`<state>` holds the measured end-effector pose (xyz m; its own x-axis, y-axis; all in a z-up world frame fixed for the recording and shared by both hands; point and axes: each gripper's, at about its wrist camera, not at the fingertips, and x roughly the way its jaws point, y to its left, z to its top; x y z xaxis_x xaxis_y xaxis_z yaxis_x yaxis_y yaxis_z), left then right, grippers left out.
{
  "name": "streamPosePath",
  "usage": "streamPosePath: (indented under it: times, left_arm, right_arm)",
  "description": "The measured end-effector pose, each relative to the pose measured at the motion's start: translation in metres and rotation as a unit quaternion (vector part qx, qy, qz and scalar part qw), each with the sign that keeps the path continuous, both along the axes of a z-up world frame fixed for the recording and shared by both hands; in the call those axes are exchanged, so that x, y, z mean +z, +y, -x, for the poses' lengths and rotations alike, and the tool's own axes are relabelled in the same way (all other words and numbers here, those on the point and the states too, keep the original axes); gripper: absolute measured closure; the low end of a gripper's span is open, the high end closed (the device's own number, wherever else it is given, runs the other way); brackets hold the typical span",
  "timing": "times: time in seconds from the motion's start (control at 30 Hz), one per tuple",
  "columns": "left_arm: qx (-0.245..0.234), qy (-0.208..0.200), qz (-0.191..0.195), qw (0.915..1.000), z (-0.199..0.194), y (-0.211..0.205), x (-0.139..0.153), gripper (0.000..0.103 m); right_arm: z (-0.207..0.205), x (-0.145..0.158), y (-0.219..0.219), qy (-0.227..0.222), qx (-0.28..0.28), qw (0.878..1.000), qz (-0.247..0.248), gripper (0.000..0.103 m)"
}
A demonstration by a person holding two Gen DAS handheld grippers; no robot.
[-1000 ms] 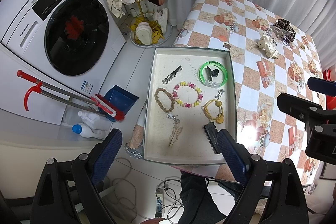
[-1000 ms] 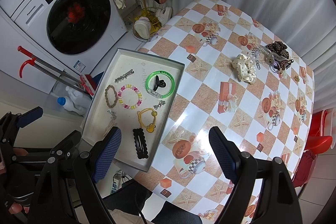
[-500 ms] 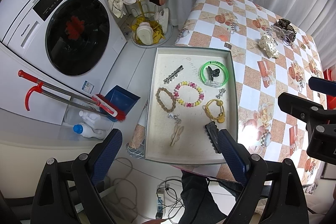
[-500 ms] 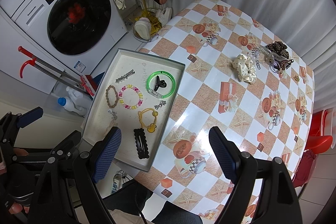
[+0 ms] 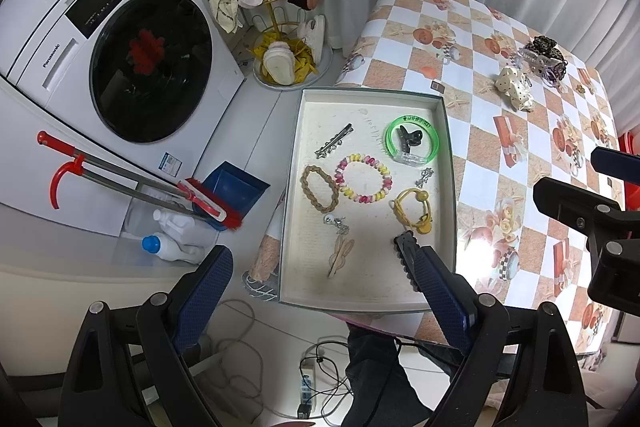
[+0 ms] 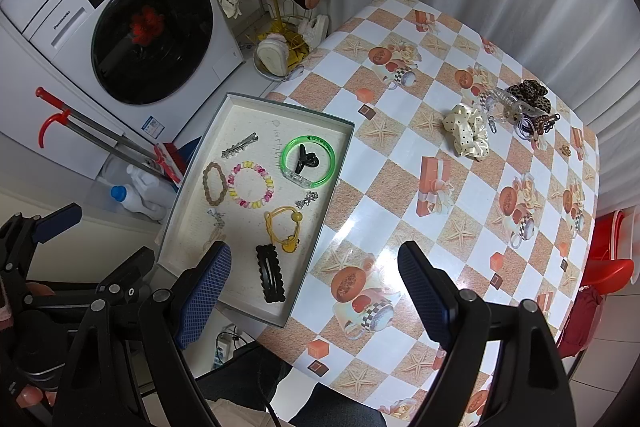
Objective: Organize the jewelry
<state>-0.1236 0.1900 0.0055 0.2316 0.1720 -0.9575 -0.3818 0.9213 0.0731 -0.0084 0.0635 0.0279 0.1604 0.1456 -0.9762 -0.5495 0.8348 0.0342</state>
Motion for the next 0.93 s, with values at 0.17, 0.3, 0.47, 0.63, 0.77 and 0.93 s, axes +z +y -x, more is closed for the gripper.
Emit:
streamPosePath:
  times: [0.17, 0.3, 0.47, 0.63, 0.77, 0.93]
  left_arm:
    - [0.000, 0.000, 0.000, 1.0000, 0.000, -0.001, 0.000, 0.007]
    - [0.001, 0.000, 0.000, 1.0000, 0.002, 0.001, 0.000, 0.007]
    - [0.000, 0.000, 0.000, 1.0000, 0.003, 0.001, 0.000, 0.007]
    - [0.000, 0.000, 0.000, 1.0000, 0.003, 0.001, 0.000, 0.007]
    - [0.000, -0.005, 0.000, 1.0000, 0.006, 0.004, 0.000, 0.007]
    - [-0.001, -0.005, 0.000, 1.0000, 0.012, 0.009, 0.001, 0.007]
  right_arm:
    - [0.001, 0.000, 0.000, 0.000, 0.000, 1.000, 0.000, 0.016]
    - [0.001, 0.000, 0.000, 0.001, 0.001, 1.000, -0.001, 0.016]
    - [0.001, 0.000, 0.001, 0.000, 0.000, 1.000, -0.001, 0.016]
    - [0.002, 0.000, 0.001, 0.000, 0.000, 1.000, -0.001, 0.016]
    - [0.002, 0.000, 0.001, 0.000, -0.001, 1.000, -0.001, 0.016]
    - [0.002, 0.000, 0.001, 0.000, -0.001, 1.000, -0.001, 0.016]
